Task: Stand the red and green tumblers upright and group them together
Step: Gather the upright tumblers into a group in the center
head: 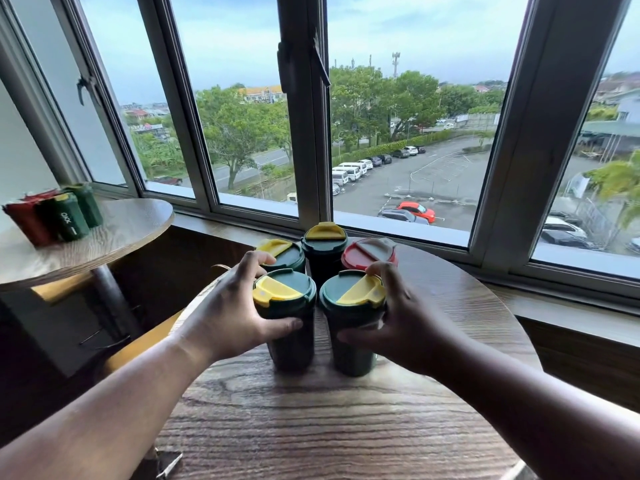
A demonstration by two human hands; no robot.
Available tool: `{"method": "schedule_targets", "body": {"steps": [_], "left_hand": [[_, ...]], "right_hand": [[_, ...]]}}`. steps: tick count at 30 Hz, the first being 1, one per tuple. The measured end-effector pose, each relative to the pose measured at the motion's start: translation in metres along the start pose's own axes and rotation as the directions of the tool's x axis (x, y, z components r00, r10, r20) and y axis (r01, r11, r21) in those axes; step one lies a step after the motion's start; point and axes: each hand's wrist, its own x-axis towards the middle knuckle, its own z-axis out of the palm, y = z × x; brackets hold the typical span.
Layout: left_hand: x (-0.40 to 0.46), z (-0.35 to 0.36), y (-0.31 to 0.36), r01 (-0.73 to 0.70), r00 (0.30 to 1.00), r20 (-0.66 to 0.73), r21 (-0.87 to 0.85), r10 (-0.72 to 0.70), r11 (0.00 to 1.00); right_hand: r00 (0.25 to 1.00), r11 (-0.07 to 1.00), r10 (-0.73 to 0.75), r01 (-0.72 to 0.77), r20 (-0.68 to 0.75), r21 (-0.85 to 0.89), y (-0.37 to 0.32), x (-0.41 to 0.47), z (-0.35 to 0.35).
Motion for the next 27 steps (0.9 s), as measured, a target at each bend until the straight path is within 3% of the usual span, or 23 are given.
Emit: {"method": "schedule_targets", "body": {"steps": [11,16,27], "left_hand": [[-0.004,-0.009,0.009,-0.037,0.999,0.042,0.128,0.031,0.991],[-0.003,-0.007,0.011,0.010,1.000,0.008,0.086,-0.011,0.996],[-0.002,-0.003,0.013,0.012,1.000,0.018,0.080,-0.013,0.997]], "right_hand": [[0.998,0.987,-0.039,0.047,0.055,-0.151,-0.013,-0.002,-0.019],[0.994,0.979,-0.021,0.042,0.104,-0.201,-0.014,-0.003,-0.020],[0.998,0.983,-0.008,0.020,0.069,-0.181,-0.014,-0.005,-0.016]]}}
